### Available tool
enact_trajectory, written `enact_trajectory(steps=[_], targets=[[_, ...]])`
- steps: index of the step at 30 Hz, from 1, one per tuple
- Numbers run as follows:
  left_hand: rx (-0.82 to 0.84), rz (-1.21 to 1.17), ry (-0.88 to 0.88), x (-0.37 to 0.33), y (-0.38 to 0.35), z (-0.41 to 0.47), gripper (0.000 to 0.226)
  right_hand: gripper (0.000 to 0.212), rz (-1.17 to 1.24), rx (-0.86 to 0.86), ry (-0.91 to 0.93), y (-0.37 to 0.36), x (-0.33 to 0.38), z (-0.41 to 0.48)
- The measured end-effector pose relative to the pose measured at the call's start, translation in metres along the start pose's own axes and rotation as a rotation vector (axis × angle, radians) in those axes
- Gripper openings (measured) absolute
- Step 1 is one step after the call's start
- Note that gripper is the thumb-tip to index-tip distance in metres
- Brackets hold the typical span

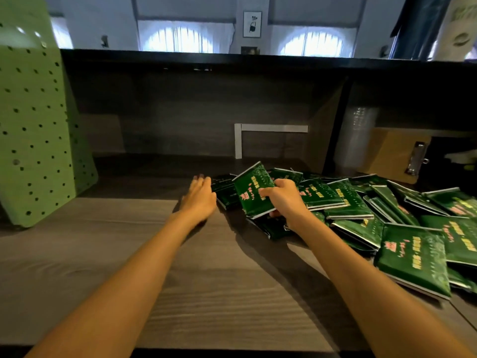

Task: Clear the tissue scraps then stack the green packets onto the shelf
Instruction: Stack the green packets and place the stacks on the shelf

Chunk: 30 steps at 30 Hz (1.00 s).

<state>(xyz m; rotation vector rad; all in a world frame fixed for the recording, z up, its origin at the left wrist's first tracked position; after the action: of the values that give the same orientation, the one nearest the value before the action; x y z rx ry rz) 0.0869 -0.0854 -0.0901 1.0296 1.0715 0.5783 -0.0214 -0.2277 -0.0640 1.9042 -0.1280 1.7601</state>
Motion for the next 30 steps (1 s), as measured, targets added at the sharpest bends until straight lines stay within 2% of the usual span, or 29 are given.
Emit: enact_trajectory(steps=[2, 4, 8, 11, 12, 14, 15, 19, 25, 27, 30], targets=[[0.116, 0.115, -0.032, 0.001, -0.008, 0.0, 0.05, 0.043, 0.052, -0.029, -0.008, 0.002, -0.003, 0.003], [0.155, 0.193, -0.035, 0.002, -0.006, -0.003, 0.047, 0.047, 0.072, -0.022, -0.017, 0.002, -0.005, 0.005], [0.107, 0.372, -0.055, -0.004, 0.011, -0.015, 0.037, 0.05, 0.078, -0.023, -0.017, 0.0, -0.004, 0.002], [-0.009, 0.36, -0.065, -0.012, 0.022, -0.026, 0.032, 0.052, 0.084, -0.027, -0.024, 0.002, -0.005, 0.0], [-0.063, 0.316, -0.055, -0.013, 0.025, -0.028, 0.03, 0.047, 0.085, -0.023, -0.029, 0.002, -0.005, -0.001], [-0.139, 0.227, -0.005, -0.011, 0.029, -0.032, 0.028, 0.019, 0.073, -0.047, -0.021, 0.001, -0.007, -0.002], [-0.132, 0.205, 0.035, -0.008, 0.029, -0.032, 0.034, 0.006, 0.066, -0.077, -0.012, 0.001, -0.007, -0.005], [0.009, 0.116, 0.24, 0.003, 0.023, -0.033, 0.07, 0.016, 0.096, -0.141, 0.049, 0.003, -0.006, -0.007], [0.053, -0.258, 0.272, 0.0, 0.03, -0.033, 0.097, 0.01, 0.105, -0.112, 0.045, 0.0, -0.006, -0.007], [0.047, -0.39, 0.292, 0.002, 0.032, -0.032, 0.086, 0.014, 0.07, -0.118, 0.049, 0.0, -0.007, -0.005], [-0.056, -0.548, 0.237, 0.004, 0.035, -0.029, 0.041, 0.013, 0.052, -0.116, 0.045, 0.003, -0.008, -0.002]])
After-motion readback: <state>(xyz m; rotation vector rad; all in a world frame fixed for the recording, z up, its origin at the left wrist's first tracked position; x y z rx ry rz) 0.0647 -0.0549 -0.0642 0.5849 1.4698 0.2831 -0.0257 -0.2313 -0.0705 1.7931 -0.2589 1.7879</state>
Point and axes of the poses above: each hand's wrist, its own z-axis towards the middle knuckle, its own y-axis out of the back of the hand, x = y × z, the point moved 2 cm from there along z, towards the middle knuckle, and after that the axes turned 3 degrees about x, right-handed, at the moved point
